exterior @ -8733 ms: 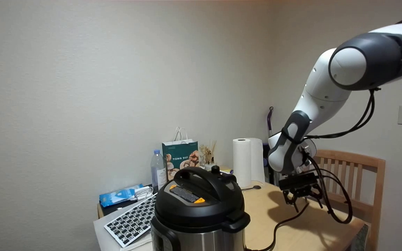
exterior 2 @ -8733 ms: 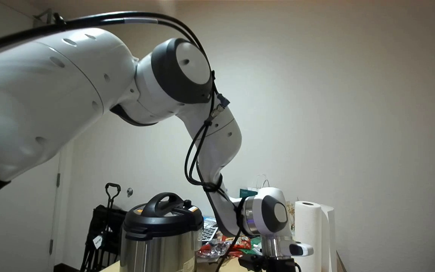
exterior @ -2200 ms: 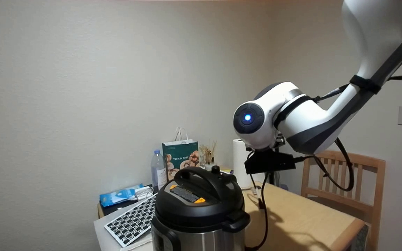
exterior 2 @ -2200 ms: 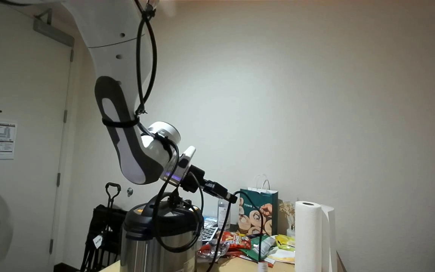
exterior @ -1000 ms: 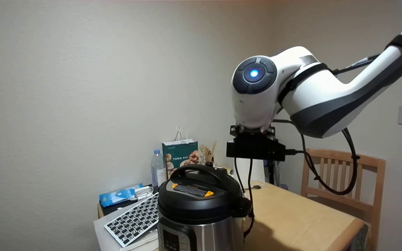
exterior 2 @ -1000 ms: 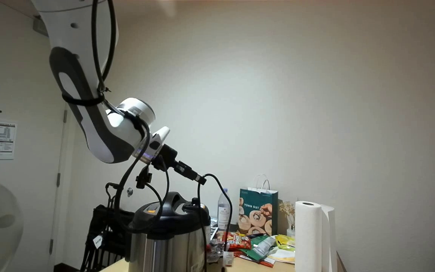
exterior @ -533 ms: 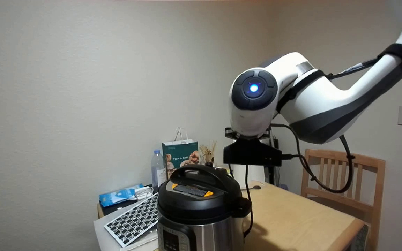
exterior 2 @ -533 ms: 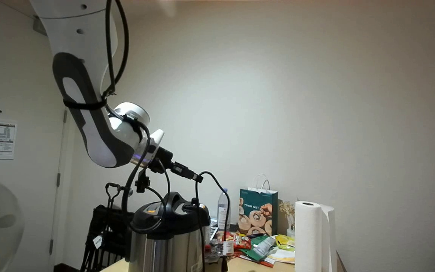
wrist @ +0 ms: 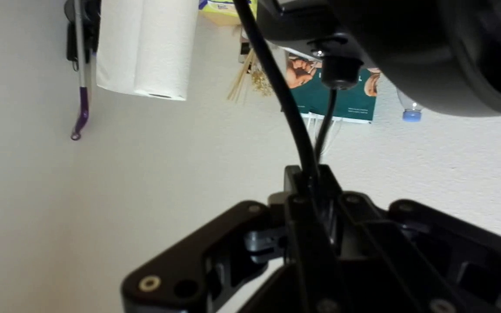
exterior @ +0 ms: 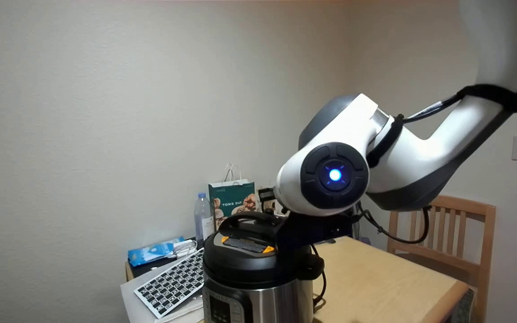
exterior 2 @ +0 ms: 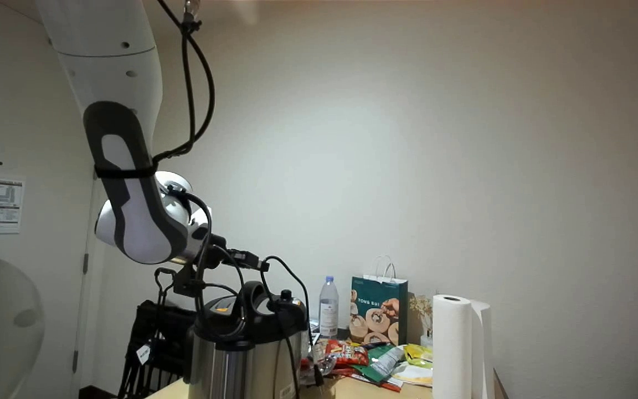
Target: Put the cable over the cooker.
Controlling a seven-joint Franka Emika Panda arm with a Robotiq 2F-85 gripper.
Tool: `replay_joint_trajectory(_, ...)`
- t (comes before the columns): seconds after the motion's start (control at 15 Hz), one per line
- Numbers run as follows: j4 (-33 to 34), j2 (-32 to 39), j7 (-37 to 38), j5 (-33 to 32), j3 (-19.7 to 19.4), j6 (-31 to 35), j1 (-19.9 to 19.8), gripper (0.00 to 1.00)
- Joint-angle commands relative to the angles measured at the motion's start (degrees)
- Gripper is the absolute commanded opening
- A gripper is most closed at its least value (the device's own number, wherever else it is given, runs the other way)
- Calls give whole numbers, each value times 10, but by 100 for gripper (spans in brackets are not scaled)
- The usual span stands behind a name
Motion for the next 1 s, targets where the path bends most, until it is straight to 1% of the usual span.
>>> replay_joint_trajectory(0.0,25,-3,-1,-107,2,15,2,40)
replay_joint_trajectory(0.13,40,-2,9,-145,1,17,2,53)
replay_joint_trajectory(0.27,54,0,11,-158,0,14,2,66)
replay_joint_trajectory(0.33,58,0,7,-151,0,12,2,73)
replay_joint_trajectory(0.47,65,-6,0,-109,-4,6,-1,86)
replay_joint_trajectory(0.53,65,2,-2,-124,-1,6,3,67)
replay_joint_trajectory(0.67,70,2,-2,-118,-4,6,1,81)
replay_joint_trajectory(0.73,70,2,-2,-117,-5,6,1,100)
replay_joint_trajectory(0.8,68,16,10,-88,-10,-9,-4,97)
replay_joint_trajectory(0.87,67,26,8,-58,-14,-16,-8,97)
replay_joint_trajectory(0.93,62,41,9,-38,-19,-36,-13,100)
